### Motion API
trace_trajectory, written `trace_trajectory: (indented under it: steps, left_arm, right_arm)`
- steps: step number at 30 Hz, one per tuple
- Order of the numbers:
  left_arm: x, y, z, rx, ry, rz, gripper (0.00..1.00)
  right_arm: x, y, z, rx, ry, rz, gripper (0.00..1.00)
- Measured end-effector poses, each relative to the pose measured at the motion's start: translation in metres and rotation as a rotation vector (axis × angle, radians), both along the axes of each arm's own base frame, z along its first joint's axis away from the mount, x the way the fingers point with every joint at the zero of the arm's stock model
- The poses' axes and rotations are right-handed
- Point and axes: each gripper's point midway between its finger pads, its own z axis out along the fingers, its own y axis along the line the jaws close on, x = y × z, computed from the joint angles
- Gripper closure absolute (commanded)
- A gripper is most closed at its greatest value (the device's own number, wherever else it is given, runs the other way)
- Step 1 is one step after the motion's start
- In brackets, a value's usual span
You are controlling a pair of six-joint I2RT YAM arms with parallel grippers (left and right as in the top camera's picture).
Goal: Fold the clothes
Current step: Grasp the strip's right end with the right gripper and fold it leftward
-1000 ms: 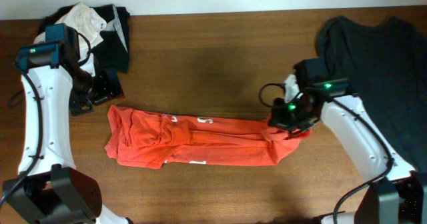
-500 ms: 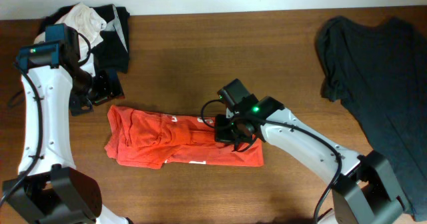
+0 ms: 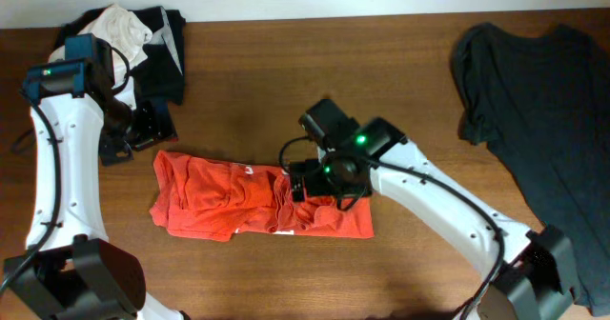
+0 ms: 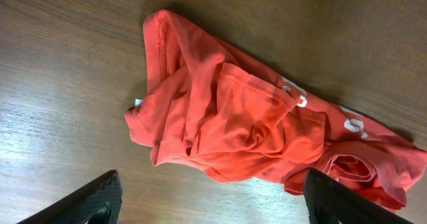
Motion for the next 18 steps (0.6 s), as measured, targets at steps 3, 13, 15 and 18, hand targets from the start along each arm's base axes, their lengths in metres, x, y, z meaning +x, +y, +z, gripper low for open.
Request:
trace_trajectory:
  steps: [3, 13, 15, 18]
  left_arm:
    - [-0.001, 0.000, 0.000, -0.001, 0.003, 0.000, 0.13]
    - [-0.001, 0.000, 0.000, -0.001, 0.004, 0.000, 0.13]
    - [-0.001, 0.000, 0.000, -0.001, 0.004, 0.000, 0.13]
    - [-0.001, 0.000, 0.000, -0.001, 0.004, 0.000, 0.13]
  right_arm:
    - [0.015, -0.020, -0.002, -0.086, -0.058, -0.026, 0.10]
    - [0.009, -0.010, -0.071, -0.120, 0.103, 0.003, 0.69]
    - [0.009, -0.010, -0.080, -0.130, 0.118, 0.007, 0.83]
    - [0.015, -0.006, -0.080, -0.115, 0.097, 0.005, 0.96]
